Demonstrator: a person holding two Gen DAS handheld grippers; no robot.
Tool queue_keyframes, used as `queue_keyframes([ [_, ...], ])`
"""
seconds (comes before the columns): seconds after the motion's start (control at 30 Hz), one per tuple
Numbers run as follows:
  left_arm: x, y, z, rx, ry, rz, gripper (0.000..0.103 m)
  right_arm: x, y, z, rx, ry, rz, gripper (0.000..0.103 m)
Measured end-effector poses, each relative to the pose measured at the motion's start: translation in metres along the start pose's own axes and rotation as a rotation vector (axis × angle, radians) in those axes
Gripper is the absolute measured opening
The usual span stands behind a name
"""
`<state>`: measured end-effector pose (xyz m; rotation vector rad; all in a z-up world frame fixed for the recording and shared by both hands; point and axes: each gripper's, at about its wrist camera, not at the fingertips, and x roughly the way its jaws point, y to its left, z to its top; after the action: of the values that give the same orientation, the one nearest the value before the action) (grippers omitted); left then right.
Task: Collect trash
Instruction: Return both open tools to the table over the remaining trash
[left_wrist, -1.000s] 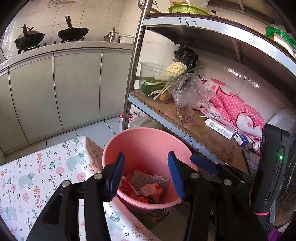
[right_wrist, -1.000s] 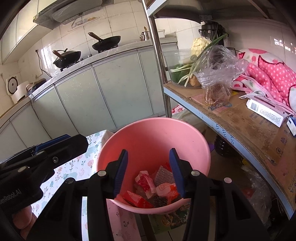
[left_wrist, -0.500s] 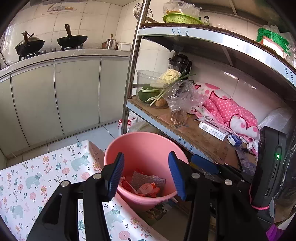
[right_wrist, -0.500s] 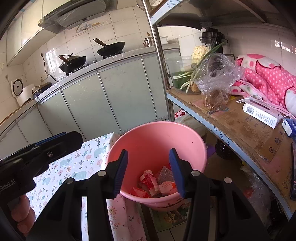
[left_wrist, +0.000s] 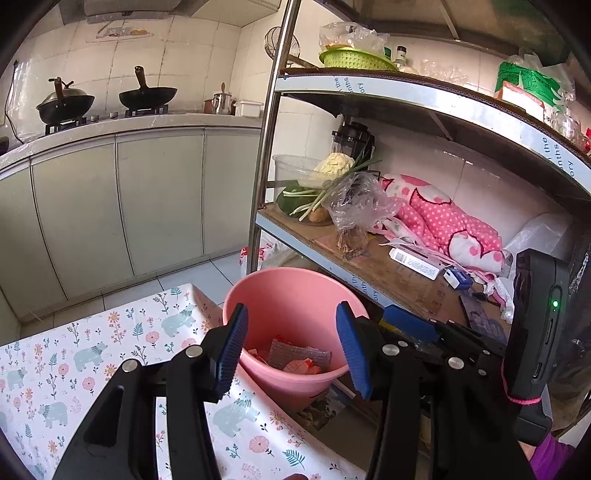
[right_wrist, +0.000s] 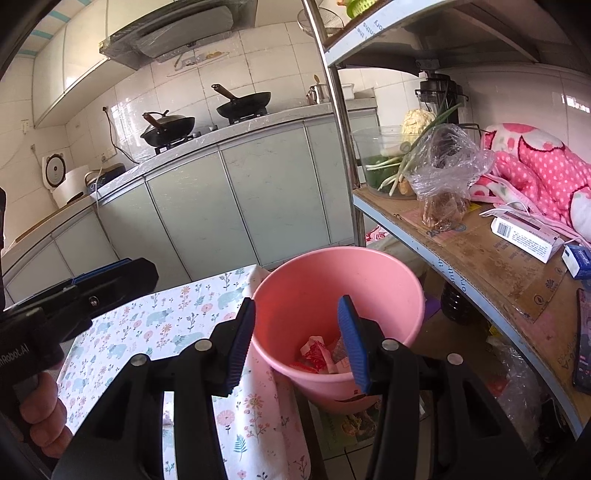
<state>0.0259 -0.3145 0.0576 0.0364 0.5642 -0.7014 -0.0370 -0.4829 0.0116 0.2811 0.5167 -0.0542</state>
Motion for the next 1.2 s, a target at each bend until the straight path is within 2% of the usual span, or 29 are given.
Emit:
queue_keyframes([
  [0.43, -0.068, 0.026, -0.016, -0.003, -0.04, 0.046, 0.049, -0.024, 0.023, -0.012, -0.035, 0.005, 0.062, 0.047],
  [0.83, -0.161, 0.081, -0.031, -0.031, -0.059, 0.177, 0.049, -0.023, 0.063, -0.033, -0.093, 0.064, 0.187, 0.047],
  [1.03, -0.213, 0.108, -0.059, -0.027, -0.023, 0.264, 0.049, -0.014, 0.087, -0.048, -0.127, 0.113, 0.248, 0.047],
  [1.2, -0.239, 0.129, -0.099, -0.052, 0.056, 0.315, 0.049, -0.008, 0.106, -0.058, -0.149, 0.153, 0.284, 0.047],
])
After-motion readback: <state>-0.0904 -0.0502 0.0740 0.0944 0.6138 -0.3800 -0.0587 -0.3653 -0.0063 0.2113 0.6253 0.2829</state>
